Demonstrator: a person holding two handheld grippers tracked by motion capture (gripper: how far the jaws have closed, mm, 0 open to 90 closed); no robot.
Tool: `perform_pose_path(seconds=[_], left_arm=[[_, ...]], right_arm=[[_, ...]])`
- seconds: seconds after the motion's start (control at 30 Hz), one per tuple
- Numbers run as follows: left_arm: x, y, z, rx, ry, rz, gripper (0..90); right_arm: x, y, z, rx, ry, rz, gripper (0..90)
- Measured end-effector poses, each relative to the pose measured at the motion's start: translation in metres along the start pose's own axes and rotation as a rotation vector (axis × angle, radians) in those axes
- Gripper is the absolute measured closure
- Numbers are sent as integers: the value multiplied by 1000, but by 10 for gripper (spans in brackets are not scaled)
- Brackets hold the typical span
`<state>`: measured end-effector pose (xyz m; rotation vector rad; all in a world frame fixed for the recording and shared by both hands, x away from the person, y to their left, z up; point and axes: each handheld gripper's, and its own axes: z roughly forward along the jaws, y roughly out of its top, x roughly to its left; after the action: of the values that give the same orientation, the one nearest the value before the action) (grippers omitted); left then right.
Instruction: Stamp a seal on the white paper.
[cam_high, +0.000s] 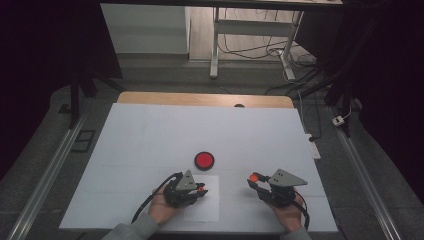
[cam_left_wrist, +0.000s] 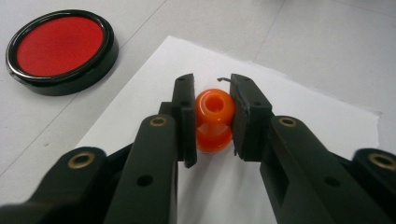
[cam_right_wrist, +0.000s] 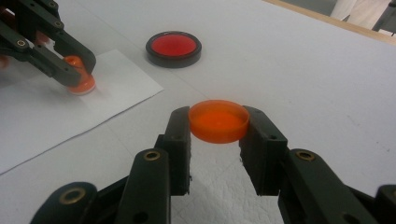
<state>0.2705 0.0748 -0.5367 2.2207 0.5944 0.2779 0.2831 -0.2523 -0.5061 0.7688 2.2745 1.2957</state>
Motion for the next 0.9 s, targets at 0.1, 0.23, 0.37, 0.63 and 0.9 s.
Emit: perform_pose_path(seconds=[0.1,0.23,0.37,0.63,0.9], left_arm=[[0,0,0,1,2,4,727],[0,0,0,0,2,6,727],[0,0,0,0,2,9,727],[0,0,0,-1,-1,7,727],[2,0,0,-2,-11,-6,725]], right_arm=[[0,0,-1,3,-6,-2,639],[0,0,-1,-2,-1,0,639],[1,0,-1,0,-4,-4,639],[1,0,0,0,4,-2,639],[1,0,-1,2,-9,-3,639]])
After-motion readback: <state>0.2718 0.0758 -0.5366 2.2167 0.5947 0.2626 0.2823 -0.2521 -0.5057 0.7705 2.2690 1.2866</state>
